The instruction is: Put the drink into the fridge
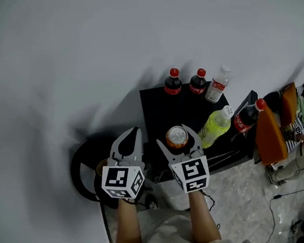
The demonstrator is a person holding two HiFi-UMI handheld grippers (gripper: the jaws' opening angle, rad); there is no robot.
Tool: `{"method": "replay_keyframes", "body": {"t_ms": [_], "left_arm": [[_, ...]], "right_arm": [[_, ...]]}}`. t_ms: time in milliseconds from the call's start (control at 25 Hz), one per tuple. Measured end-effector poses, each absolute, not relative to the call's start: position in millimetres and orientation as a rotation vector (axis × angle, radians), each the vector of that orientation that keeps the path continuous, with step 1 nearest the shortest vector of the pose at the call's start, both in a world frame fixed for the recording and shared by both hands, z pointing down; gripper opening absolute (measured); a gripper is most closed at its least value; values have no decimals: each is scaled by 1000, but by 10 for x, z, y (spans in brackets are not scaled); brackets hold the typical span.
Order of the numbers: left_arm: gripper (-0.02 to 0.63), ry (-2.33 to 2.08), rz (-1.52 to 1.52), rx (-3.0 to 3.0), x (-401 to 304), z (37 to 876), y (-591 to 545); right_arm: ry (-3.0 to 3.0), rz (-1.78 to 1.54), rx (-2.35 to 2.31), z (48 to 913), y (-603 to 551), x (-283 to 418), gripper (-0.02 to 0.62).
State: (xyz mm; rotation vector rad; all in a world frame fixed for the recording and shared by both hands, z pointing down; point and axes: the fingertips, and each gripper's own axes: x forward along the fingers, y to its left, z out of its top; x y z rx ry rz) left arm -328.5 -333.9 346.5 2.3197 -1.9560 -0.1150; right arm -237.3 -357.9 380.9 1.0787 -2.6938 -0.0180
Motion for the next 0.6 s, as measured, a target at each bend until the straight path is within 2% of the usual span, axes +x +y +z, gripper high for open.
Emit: {"method": "replay_keyframes", "body": {"t_ms": [280,600], "left_arm": [[9,-2122,-109,2168,-3223,3505,-2943],[9,-2285,-119,1995,-2470,3639,-2318]], "right_arm": [[-2796,-70,909,3806,-3252,-2320,305],[-2901,-166,639,3785,-2580,-1745,305]]}}
